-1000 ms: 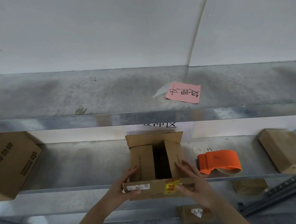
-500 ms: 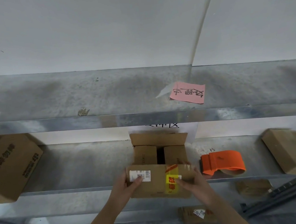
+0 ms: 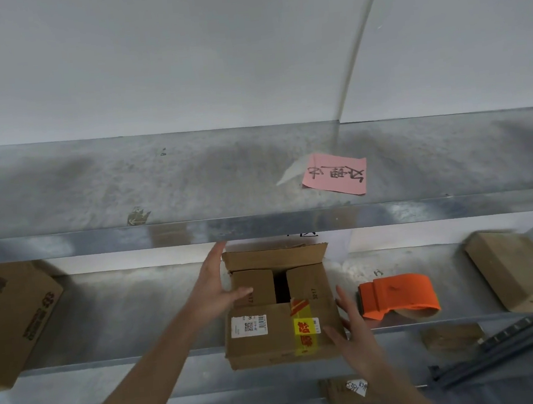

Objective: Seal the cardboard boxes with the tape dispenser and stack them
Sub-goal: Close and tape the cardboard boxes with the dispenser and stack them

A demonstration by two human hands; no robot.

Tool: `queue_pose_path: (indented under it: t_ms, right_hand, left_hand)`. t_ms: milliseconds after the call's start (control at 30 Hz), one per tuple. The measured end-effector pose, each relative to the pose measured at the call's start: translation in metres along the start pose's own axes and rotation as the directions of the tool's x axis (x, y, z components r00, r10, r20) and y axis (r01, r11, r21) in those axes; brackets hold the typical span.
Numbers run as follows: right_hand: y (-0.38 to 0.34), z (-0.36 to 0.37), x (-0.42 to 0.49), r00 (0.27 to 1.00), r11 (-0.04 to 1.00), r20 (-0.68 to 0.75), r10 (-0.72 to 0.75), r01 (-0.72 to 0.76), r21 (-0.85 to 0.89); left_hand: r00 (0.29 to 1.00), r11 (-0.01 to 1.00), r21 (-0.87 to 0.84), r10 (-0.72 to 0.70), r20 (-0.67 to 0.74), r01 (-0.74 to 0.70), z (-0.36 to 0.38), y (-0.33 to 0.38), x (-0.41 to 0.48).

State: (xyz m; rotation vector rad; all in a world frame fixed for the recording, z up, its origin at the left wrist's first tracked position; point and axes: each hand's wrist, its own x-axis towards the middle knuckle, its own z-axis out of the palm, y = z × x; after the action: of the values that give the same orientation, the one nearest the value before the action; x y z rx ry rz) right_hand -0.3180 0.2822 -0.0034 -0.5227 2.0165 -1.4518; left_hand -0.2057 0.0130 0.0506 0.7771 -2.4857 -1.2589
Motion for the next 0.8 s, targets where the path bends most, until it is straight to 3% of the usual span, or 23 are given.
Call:
queue_pose_path:
  t_ms: [133, 267, 400, 467, 533, 633, 700, 800]
  right_hand:
    - [-0.002, 0.005, 0.000, 0.999, 1.000, -0.032, -0.002, 0.002, 0.009]
    - [0.000, 0.009, 0.000, 0.999, 1.000, -0.046, 0.003, -0.005, -0.030]
    - [-0.003, 0.003, -0.005, 0.999, 0.998, -0.039, 0.030, -0.032, -0.045]
    - [-0.005, -0.015, -0.006, 0.994, 0.984, -0.105, -0.002, -0.017, -0.179]
    - [-0.004, -0.047, -0.004, 0.981, 0.893, -0.152, -0.121, 0.041, -0.449]
    - [-0.005, -0.099, 0.003, 0.951, 0.563, -0.050, -0.305, 0.137, -0.815]
    - [-0.007, -0.129, 0.013, 0.962, 0.460, -0.052, -0.268, 0.081, -0.884]
    - [0.003, -0.165, 0.036, 0.995, 0.401, -0.051, -0.089, -0.011, -0.916]
  left_hand:
    - [0.983, 0.949, 0.263, 0.156, 0.096, -0.176, 0.004, -0.012, -0.011]
    - [0.927, 0.928, 0.300, 0.103, 0.360, -0.220, 0.032, -0.049, -0.048]
    - [0.912, 0.913, 0.355, 0.042, 0.409, -0.201, 0.038, -0.057, -0.040]
    - [0.884, 0.924, 0.338, 0.000, 0.467, -0.178, 0.035, -0.049, -0.038]
    - [0.847, 0.901, 0.380, -0.026, 0.531, -0.210, 0.032, -0.045, -0.038]
    - [0.839, 0.848, 0.468, -0.052, 0.541, -0.249, 0.031, -0.043, -0.035]
    - [0.839, 0.830, 0.498, -0.068, 0.540, -0.253, 0.032, -0.040, -0.033]
    - [0.836, 0.813, 0.536, -0.118, 0.535, -0.228, 0.036, -0.034, -0.033]
